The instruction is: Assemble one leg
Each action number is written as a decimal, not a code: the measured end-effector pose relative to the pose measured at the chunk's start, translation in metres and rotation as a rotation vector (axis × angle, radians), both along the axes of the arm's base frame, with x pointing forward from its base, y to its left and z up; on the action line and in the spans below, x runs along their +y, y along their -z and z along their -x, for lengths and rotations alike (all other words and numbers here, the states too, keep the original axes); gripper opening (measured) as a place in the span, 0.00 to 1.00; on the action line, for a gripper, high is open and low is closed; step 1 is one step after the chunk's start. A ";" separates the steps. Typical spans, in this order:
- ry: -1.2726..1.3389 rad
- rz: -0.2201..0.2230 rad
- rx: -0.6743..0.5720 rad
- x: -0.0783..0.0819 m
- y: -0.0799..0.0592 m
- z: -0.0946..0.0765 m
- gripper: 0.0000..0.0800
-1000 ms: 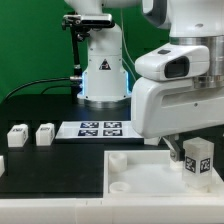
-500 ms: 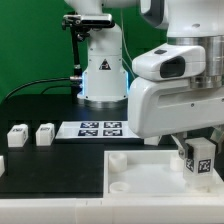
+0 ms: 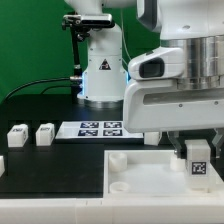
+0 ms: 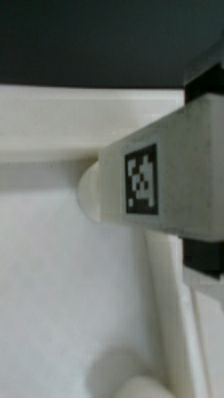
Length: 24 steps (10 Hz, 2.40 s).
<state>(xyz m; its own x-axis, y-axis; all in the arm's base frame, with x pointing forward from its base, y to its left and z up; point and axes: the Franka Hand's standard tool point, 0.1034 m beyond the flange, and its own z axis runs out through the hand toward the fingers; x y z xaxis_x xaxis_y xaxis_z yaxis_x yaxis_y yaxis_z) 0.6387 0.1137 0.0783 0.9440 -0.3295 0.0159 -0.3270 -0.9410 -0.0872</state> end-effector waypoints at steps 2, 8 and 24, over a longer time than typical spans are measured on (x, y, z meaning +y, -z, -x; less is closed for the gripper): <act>0.307 -0.025 0.026 -0.003 0.001 0.000 0.37; 0.990 -0.071 0.120 0.006 0.003 0.003 0.37; -0.407 0.063 0.061 0.007 0.001 0.005 0.81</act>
Offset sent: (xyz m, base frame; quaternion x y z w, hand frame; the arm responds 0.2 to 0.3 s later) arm 0.0036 -0.0064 -0.0092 0.0235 0.0267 0.3801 0.9243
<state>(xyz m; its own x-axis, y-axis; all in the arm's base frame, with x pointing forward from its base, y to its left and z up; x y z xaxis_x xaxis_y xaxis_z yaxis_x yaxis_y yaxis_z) 0.6337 0.1209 0.0773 0.9968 0.0711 -0.0355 0.0705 -0.9974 -0.0169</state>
